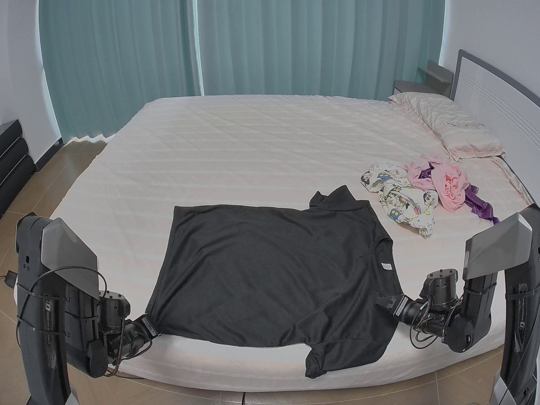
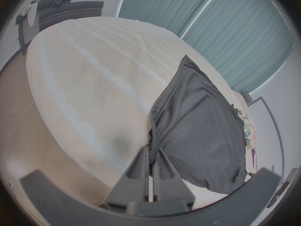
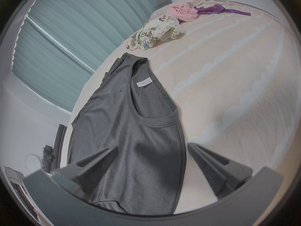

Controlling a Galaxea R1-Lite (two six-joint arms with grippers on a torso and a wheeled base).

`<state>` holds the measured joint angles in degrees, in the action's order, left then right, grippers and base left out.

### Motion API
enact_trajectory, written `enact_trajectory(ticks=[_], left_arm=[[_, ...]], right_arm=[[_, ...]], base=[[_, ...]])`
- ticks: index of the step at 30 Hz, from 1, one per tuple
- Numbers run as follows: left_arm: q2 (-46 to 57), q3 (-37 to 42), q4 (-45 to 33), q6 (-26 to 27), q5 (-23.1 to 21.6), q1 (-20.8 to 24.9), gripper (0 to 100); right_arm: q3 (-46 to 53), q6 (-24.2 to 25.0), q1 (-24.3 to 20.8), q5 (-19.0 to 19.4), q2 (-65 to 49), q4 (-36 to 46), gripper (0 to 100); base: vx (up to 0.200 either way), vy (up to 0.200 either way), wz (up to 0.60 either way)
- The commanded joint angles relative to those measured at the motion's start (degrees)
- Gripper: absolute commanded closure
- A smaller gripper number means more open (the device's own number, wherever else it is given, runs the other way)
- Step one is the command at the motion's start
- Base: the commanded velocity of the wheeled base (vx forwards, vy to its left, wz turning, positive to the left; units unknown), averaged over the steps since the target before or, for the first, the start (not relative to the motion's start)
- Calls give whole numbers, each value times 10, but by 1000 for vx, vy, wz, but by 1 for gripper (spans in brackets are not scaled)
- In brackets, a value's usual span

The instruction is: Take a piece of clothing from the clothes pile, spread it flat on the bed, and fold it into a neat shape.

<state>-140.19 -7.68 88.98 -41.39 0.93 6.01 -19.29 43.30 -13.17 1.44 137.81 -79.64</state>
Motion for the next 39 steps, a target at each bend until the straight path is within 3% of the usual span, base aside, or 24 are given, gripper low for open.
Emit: enact_trajectory(ticks=[1, 14, 28, 29, 39], left_arm=[[-9, -4, 10, 0, 0, 1, 100], [-9, 3, 10, 1, -1, 2, 100], [-10, 0, 10, 2, 0, 3, 100], [-10, 0, 10, 2, 0, 3, 100], [-16, -2, 10, 3, 1, 3, 100]], right_arm=[[-23, 2, 3, 0, 7, -3, 100], [-101, -1, 48, -1, -2, -15, 100], [-227, -7, 52, 4, 31, 26, 100], [-235, -7, 52, 4, 34, 33, 0], [-230, -7, 74, 14, -4, 37, 0]], base=[[0, 0, 0], [0, 0, 0], [0, 0, 0], [0, 0, 0], [0, 0, 0]])
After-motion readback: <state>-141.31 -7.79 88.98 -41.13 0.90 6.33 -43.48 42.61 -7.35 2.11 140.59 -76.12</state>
